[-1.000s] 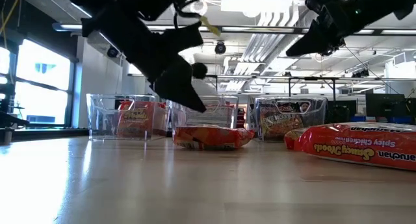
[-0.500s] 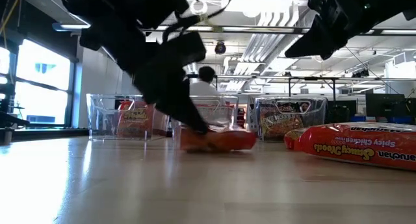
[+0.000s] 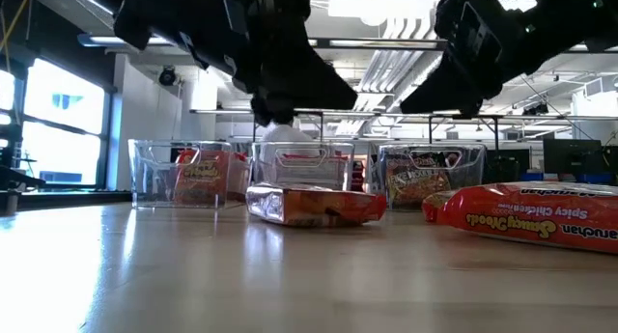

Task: Sort Maruchan noodles
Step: Put the orange noodle pack into the left transparent bin

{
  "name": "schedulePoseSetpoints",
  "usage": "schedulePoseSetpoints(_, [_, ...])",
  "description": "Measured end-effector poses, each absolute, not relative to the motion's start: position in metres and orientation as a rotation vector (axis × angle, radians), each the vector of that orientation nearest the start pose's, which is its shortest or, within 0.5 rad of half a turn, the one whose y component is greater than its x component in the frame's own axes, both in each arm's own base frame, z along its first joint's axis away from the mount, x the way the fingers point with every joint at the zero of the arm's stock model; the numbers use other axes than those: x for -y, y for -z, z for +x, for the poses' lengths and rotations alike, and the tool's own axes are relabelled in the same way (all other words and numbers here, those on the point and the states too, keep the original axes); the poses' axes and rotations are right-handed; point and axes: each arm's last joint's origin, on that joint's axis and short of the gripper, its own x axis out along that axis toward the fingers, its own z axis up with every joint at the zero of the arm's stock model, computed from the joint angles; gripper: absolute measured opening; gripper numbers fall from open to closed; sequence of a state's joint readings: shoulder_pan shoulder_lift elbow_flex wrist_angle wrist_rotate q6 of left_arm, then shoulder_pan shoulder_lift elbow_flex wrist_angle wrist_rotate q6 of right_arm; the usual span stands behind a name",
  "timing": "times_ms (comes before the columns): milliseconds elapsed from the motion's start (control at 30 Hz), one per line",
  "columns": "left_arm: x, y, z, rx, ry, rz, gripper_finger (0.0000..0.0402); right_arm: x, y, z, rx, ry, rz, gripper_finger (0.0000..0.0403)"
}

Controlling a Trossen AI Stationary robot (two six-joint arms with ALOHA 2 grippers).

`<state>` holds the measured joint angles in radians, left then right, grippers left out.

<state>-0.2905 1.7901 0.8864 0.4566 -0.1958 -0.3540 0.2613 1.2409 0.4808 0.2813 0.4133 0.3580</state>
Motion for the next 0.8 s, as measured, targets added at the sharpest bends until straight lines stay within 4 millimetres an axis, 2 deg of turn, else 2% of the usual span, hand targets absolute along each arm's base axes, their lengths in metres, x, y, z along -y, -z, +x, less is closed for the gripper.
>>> schedulePoseSetpoints(100, [0.090,-0.173,0.343,-0.469,-0.089,-0.168,0.0024,-0.056,-0.173,0.238,-0.445,0.218,0.194,0.0000])
schedulePoseSetpoints(200, [0.074,-0.175,0.336,-0.531,-0.249,-0.121,0.0044,-0.062,-0.162,0.244,-0.453,0.206,0.199,0.0000])
schedulePoseSetpoints(333, [0.050,-0.167,0.334,-0.623,-0.354,-0.163,0.0062,-0.069,-0.152,0.250,-0.451,0.163,0.182,0.0000])
schedulePoseSetpoints(433, [0.041,-0.156,0.335,-0.670,-0.377,-0.171,0.0063,-0.073,-0.146,0.254,-0.453,0.112,0.192,0.0000])
schedulePoseSetpoints(600, [0.043,-0.144,0.337,-0.735,-0.291,-0.228,0.0051,-0.076,-0.138,0.257,-0.481,0.053,0.206,0.0000])
schedulePoseSetpoints(800, [0.061,-0.140,0.335,-0.783,-0.168,-0.328,0.0033,-0.078,-0.131,0.258,-0.522,0.007,0.236,0.0000])
